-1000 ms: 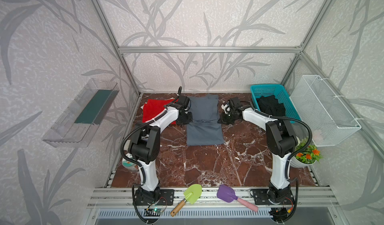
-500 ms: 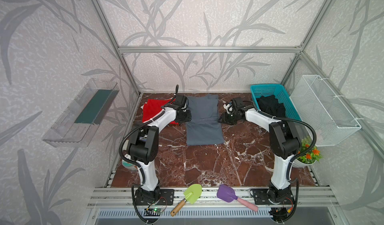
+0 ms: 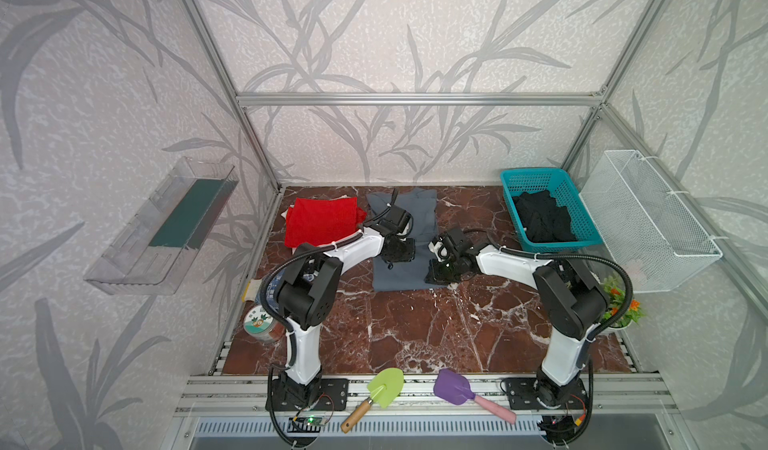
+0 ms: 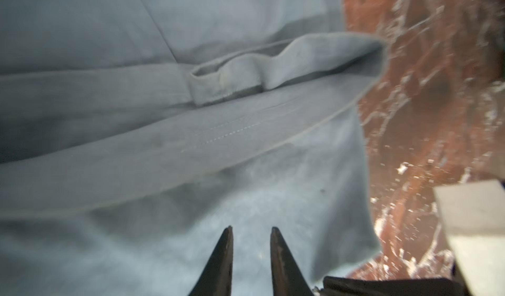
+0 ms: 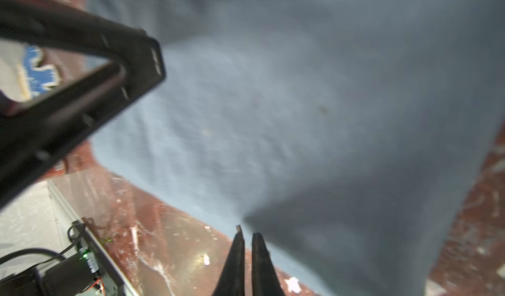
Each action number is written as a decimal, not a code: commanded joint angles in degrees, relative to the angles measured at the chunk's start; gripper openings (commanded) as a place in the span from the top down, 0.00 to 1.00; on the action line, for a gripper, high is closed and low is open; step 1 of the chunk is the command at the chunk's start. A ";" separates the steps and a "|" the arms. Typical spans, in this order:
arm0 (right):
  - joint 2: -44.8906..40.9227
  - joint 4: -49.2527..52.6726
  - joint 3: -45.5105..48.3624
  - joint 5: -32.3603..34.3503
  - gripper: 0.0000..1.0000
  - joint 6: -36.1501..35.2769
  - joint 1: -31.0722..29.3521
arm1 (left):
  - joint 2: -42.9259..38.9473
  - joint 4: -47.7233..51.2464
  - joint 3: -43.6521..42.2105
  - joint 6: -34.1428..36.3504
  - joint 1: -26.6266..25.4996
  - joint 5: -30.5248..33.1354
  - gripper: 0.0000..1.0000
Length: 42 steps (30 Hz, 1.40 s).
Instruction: Fold and stack the t-shirts
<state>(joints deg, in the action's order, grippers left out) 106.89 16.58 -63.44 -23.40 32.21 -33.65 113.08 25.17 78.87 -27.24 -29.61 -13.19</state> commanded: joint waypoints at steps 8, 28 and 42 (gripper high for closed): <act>1.81 -0.12 2.92 1.32 0.91 2.24 0.43 | 10.67 4.18 14.18 0.88 1.98 5.34 0.74; -1.77 8.50 -8.20 2.71 0.88 -1.09 1.06 | -0.47 0.45 4.25 2.35 8.12 8.37 0.77; 20.38 3.95 -29.01 -0.49 0.87 -0.65 6.96 | 6.42 0.07 5.45 1.06 13.55 7.21 0.80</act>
<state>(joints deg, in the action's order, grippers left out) 124.03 20.47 -91.37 -22.31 30.30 -27.66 118.24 25.02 83.55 -25.67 -16.93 -6.07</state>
